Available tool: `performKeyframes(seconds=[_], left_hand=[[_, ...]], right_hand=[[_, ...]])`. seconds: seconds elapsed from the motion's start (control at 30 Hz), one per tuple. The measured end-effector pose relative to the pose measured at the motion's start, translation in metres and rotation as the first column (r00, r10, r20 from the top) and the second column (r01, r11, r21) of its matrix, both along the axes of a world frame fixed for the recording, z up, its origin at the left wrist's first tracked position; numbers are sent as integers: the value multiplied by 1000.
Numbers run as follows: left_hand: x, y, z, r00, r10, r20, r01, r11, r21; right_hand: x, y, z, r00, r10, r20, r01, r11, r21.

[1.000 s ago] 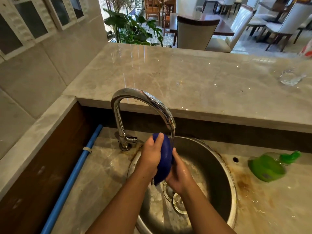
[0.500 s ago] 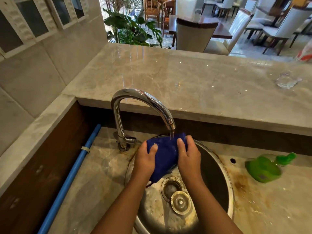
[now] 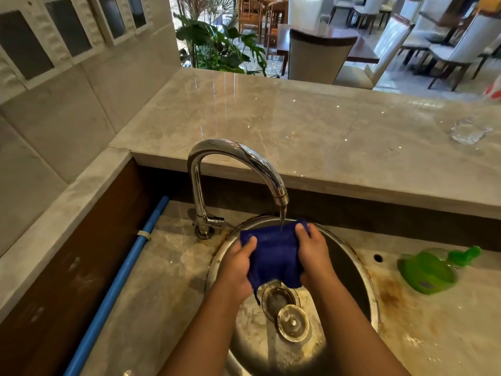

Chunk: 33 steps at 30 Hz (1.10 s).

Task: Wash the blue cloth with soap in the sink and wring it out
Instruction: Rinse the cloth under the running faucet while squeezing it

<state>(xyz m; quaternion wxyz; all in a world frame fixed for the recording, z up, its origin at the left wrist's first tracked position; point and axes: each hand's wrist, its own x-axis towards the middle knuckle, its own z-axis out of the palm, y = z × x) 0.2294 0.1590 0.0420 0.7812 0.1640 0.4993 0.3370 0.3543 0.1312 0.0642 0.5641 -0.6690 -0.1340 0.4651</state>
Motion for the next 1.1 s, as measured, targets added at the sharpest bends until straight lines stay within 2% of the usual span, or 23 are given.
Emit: performKeyframes(seconds=[0.07,0.17,0.23,0.27,0.33,0.43,0.53,0.6,0.7,0.77,0.83,0.93,1.0,1.03,1.07,1.1], left_hand=[[2,5,1,978,-57,-202,84,988,129],[2,14,3,869,-120,-480,286,913,291],[1,18,2,793,-112,-599,380,859,343],[2,20,2,787,-102,-609,383,854,352],[6,19,3,852,-78,-517,292,891,348],[17,14,6,968,-60,-245,126,956,265],[27,4,8,995,-82,-56,90,982,166],[30,-1,5,992,-114,-51,120,981,149],[29,-3,3,990,-137,-38,142,973,179],[25,-2,7,988,-152,11,146,966,211],[21,2,9,990,-142,-4,138,954,264],[18,19,3,992,-28,-120,57,967,248],[20,23,3,989,32,-147,0,977,211],[22,22,7,988,23,-153,8,980,199],[24,18,9,991,-8,-136,32,984,176],[25,13,13,996,-45,-82,55,990,133]], right_hand=[[0,-2,-5,985,54,165,-58,998,19],[-1,-3,-9,917,155,367,-176,984,26],[-1,-3,-8,890,150,430,-186,982,43],[-2,-4,-6,891,124,437,-176,981,80],[-11,-7,-1,892,75,445,-162,973,163],[-36,-12,2,877,77,475,-206,953,224],[-45,-6,-7,750,74,658,-225,963,148],[-35,2,-14,750,64,658,-182,977,113],[-14,14,-18,878,76,473,-115,992,54],[-6,19,-21,925,86,370,-87,996,-12],[-4,20,-22,940,68,335,-56,997,-45],[-12,6,-14,945,29,325,-51,997,61],[-29,-6,-5,937,52,345,-122,976,183],[-38,-11,0,910,84,406,-181,962,205],[-46,-13,1,847,112,520,-238,954,183],[-50,-12,-2,743,123,658,-266,956,121]])
